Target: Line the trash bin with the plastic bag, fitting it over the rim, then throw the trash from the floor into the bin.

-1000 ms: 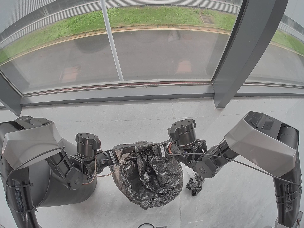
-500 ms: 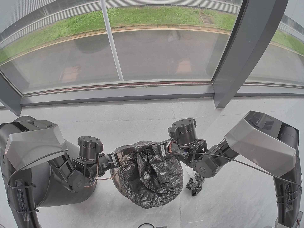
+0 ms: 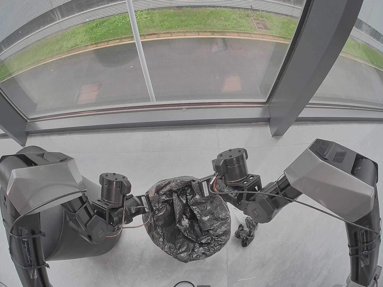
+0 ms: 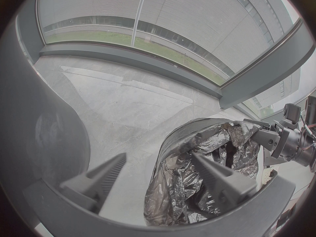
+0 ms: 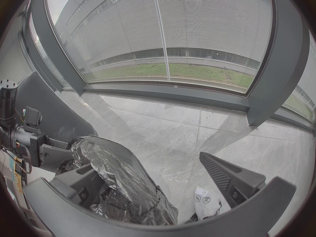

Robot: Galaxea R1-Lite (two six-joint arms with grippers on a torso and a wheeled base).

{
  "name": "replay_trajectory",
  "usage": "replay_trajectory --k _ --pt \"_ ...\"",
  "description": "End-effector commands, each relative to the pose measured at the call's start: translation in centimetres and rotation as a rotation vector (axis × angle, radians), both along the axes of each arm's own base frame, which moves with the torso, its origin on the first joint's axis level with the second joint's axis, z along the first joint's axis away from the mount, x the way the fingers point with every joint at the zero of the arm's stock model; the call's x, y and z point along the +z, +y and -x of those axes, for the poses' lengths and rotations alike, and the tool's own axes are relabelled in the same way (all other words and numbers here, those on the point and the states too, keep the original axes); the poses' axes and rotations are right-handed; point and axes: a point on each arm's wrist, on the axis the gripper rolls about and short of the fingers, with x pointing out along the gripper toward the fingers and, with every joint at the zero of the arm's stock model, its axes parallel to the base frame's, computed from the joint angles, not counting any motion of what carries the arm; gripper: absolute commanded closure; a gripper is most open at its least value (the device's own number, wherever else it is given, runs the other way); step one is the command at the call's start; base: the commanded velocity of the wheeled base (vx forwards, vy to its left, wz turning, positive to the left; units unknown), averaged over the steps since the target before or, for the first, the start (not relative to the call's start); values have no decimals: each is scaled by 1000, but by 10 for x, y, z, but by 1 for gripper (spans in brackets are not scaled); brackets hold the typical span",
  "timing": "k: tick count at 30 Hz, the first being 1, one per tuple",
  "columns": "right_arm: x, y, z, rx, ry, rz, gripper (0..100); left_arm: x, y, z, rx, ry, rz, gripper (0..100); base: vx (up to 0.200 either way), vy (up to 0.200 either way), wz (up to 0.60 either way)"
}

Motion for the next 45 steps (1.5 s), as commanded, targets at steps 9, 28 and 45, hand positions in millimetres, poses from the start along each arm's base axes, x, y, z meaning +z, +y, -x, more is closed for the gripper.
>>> replay_trajectory --k 9,28,45 --pt "2 0 0 -3 -4 -8 0 0 1 -2 5 -6 2 0 0 0 0" --pt "-4 0 -1 -5 5 -3 0 -12 24 -21 82 -3 1 0 0 0 0" --pt "-6 -1 -1 -6 8 -4 0 -39 29 -30 82 8 -37 0 0 0 0"
